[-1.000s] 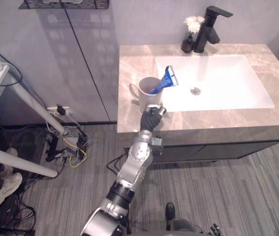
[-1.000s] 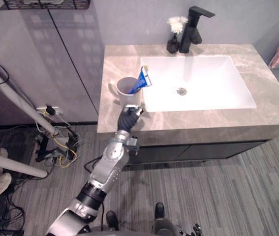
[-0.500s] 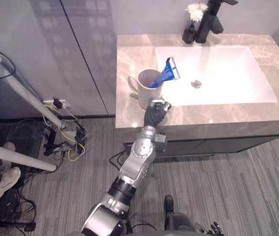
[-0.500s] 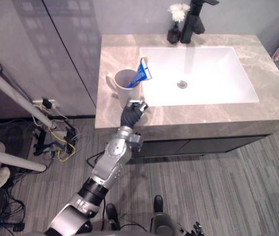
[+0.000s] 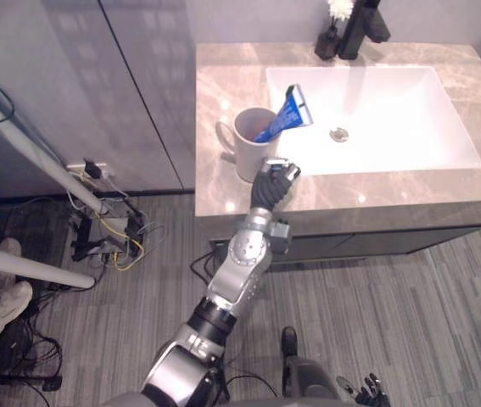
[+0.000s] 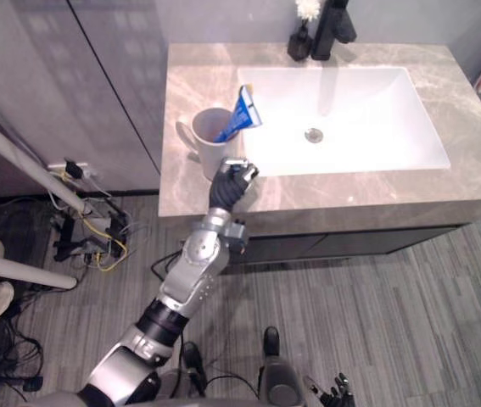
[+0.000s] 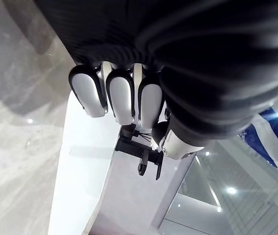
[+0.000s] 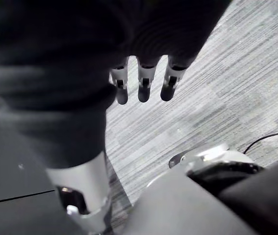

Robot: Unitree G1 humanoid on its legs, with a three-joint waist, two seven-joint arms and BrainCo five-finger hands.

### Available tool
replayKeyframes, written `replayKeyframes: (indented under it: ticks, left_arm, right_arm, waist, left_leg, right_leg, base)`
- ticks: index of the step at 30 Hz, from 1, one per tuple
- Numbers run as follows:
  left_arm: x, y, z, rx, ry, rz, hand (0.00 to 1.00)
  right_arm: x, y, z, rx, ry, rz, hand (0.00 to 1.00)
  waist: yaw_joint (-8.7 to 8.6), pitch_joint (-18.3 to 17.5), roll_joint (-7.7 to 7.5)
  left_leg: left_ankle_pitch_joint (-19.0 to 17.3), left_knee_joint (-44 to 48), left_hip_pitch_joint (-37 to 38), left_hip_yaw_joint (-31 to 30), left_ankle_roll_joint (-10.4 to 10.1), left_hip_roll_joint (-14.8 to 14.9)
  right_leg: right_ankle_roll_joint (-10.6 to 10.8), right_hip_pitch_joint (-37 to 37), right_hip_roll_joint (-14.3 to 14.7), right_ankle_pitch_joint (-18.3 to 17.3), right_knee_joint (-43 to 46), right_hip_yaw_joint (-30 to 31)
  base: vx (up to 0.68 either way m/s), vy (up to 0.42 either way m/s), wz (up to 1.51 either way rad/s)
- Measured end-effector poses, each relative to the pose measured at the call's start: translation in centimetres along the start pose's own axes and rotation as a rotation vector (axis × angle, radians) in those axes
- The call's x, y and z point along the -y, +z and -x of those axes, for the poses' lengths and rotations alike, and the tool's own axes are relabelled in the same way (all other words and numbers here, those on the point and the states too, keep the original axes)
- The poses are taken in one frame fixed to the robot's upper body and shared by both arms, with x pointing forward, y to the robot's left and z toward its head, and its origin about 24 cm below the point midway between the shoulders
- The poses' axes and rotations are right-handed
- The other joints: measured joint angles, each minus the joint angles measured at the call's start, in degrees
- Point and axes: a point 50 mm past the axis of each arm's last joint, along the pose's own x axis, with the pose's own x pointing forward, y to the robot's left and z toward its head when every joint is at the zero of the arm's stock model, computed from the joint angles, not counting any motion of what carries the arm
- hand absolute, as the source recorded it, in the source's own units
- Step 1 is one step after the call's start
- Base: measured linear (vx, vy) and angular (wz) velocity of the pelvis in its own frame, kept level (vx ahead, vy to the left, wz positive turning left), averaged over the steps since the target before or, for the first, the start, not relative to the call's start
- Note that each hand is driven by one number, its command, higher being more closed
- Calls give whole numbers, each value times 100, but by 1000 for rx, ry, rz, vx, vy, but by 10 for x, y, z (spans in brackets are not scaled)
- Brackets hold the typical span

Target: Organize washtable

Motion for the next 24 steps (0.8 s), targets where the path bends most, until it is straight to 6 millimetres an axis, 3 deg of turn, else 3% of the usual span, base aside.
replayKeyframes:
  ticks: [24]
  left_arm:
    - [-15, 11, -6, 64, 90, -80, 100]
  right_arm:
    - [-16, 16, 1, 77, 88, -20, 0]
  waist:
    - [-65, 205, -62]
  left_leg:
    - [-220, 498, -284, -3, 27, 140]
  right_leg:
    - [-23, -96, 42, 42, 57, 26]
  base:
    - [-5, -4, -1]
